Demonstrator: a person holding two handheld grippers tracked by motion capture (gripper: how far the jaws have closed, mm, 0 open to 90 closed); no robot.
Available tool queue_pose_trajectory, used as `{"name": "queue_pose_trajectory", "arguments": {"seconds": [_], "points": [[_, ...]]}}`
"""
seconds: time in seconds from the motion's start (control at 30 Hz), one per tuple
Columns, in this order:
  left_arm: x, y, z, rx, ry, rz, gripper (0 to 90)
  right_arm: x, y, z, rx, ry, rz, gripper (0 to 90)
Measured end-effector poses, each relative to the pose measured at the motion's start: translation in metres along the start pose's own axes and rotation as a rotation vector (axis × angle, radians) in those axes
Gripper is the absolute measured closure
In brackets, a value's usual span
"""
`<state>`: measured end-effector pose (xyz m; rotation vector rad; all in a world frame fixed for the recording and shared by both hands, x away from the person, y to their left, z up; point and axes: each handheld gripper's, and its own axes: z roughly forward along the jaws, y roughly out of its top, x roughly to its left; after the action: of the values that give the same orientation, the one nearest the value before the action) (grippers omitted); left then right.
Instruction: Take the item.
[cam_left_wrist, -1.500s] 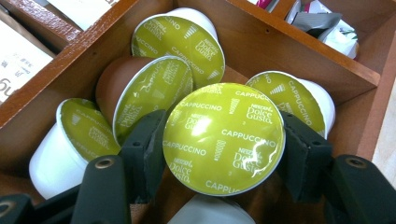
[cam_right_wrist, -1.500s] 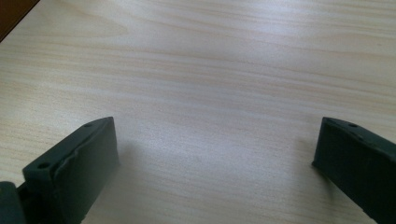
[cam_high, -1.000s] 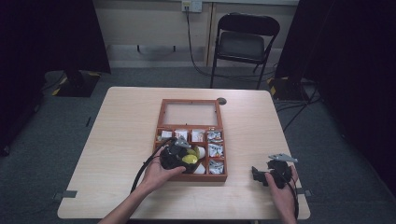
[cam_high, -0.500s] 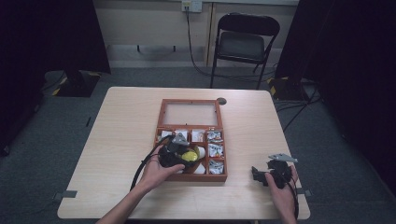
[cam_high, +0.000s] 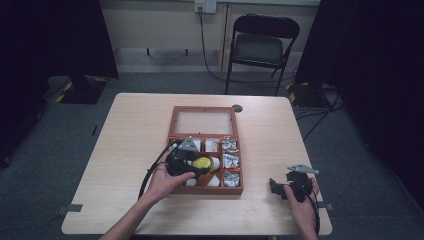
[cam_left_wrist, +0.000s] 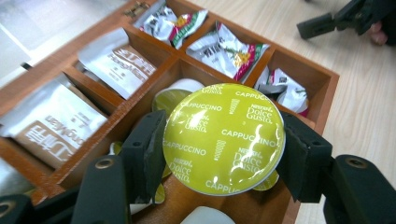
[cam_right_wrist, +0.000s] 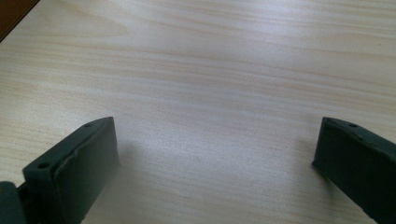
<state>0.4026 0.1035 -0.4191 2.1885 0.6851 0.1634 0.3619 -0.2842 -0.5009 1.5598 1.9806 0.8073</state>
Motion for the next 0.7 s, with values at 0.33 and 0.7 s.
{"name": "queue_pose_trajectory", "arguments": {"seconds": [0.33, 0.7], "points": [[0.01, 0.001, -0.019, -0.044, 0.013, -0.018, 39.4, 0.0, 0.0, 0.0, 0.0, 0.0, 0.0, 0.0], [0.017, 0.002, -0.038, -0.095, 0.032, -0.036, 39.4, 0.0, 0.0, 0.0, 0.0, 0.0, 0.0, 0.0]]}}
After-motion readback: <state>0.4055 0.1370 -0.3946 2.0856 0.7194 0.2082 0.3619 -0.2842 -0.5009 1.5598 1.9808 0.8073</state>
